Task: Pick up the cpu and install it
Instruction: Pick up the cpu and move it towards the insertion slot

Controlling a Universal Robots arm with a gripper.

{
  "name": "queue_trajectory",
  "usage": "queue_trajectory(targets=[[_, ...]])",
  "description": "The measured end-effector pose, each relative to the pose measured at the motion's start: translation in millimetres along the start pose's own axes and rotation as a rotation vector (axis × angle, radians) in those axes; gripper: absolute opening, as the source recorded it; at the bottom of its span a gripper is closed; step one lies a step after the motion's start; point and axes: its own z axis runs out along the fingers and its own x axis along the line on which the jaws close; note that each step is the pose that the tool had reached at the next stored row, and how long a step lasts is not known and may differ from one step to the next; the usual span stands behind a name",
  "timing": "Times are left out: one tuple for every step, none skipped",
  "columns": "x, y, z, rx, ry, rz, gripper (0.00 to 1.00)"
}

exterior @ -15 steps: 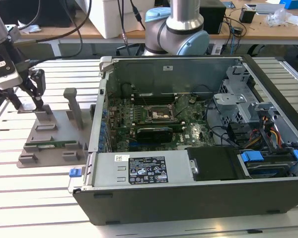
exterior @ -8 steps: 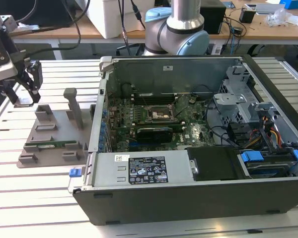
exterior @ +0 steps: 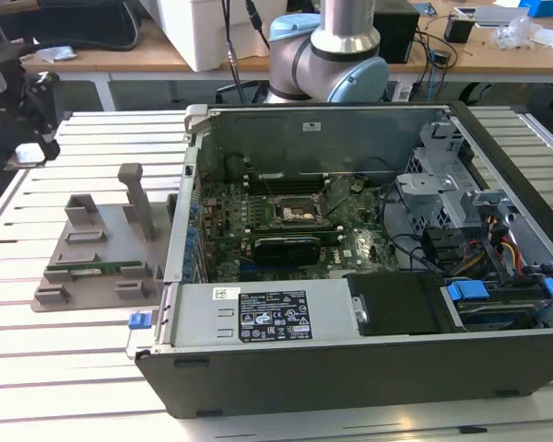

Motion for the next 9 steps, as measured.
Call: queue_trajectory(targets=[[-0.1, 0.0, -3.0, 0.0, 0.0, 0.0, 0.55], [-0.2, 0.1, -8.0, 0.0, 0.0001, 0.0, 0.55], [-0.3, 0.2, -14.4, 0.0, 0.0, 0.0, 0.55], [-0.5, 0.2, -19.8, -0.0001, 0.0, 0.0, 0.55], [-0.5, 0.3, -23.0, 0.0, 0.0001, 0.0, 0.55], [-0.6, 0.3, -25.8, -0.0001, 0.0, 0.0, 0.55], [-0.7, 0.3, -29.1, -0.0002, 0.0001, 0.0, 0.55], [-0.8, 0.4, -31.9, -0.0002, 0.0, 0.0, 0.55], [-0.9, 0.4, -35.2, -0.0003, 0.0, 0.0, 0.55]])
